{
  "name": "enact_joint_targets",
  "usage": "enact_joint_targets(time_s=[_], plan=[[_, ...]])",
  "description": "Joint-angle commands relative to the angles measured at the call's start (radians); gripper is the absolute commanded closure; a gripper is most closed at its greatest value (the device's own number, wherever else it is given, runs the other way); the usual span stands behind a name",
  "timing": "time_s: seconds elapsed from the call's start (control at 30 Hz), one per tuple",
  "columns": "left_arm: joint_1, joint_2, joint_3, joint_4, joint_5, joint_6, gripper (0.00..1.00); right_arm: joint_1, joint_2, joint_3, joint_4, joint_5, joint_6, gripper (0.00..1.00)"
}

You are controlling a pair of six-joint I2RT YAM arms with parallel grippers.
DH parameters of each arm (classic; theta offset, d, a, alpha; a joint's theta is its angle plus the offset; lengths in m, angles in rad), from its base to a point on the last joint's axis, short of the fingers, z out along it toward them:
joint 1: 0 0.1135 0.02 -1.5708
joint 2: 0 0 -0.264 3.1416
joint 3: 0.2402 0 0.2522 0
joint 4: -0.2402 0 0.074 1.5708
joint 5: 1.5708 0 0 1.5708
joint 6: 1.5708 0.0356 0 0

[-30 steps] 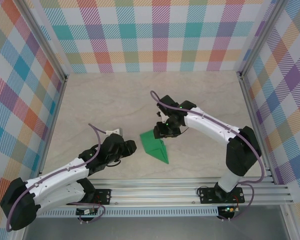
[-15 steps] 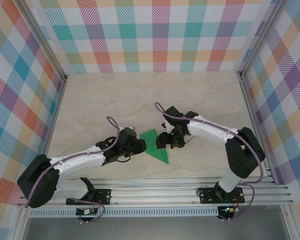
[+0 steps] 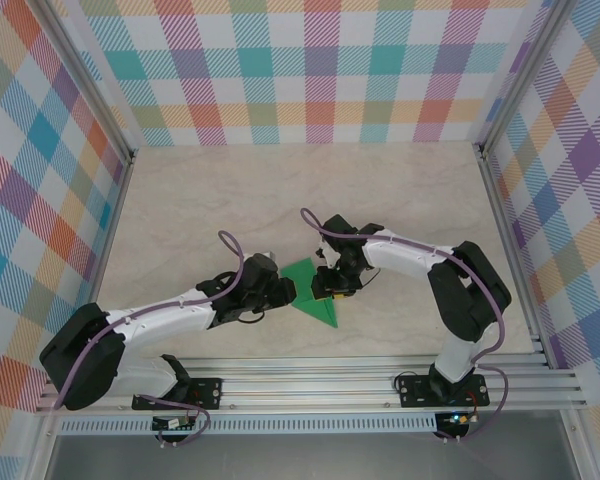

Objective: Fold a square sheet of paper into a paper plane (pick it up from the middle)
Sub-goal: Move the paper to the center of the table.

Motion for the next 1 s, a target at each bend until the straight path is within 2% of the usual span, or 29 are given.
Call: enact_joint_targets(time_s=[0.0, 0.2, 0.33, 0.43, 0.63, 0.73, 0.97], plan=[[-0.009, 0.011, 0.026, 0.009, -0.010, 0.014, 0.59, 0.003, -0.016, 0.004, 0.012, -0.023, -0.009, 0.66], [-0.010, 0.030, 0.035, 0.015, 0.009, 0.017, 0.59, -0.002, -0.008, -0.008, 0.047, -0.072, 0.012, 0.85], [-0.010, 0.028, 0.033, 0.032, 0.019, 0.012, 0.59, -0.042, -0.036, -0.053, 0.131, -0.183, 0.047, 0.89], [-0.010, 0.028, 0.041, 0.041, 0.029, 0.015, 0.59, -0.089, -0.054, -0.103, 0.206, -0.292, 0.078, 0.90], [-0.010, 0.084, 0.084, 0.073, 0.062, 0.022, 0.59, -0.157, -0.051, -0.176, 0.304, -0.402, 0.087, 0.89], [-0.009, 0.154, 0.124, 0.089, 0.096, 0.025, 0.64, -0.184, -0.044, -0.208, 0.334, -0.421, 0.082, 0.87], [-0.023, 0.313, 0.227, 0.092, 0.142, 0.030, 0.74, -0.221, -0.039, -0.255, 0.337, -0.383, 0.055, 0.80]])
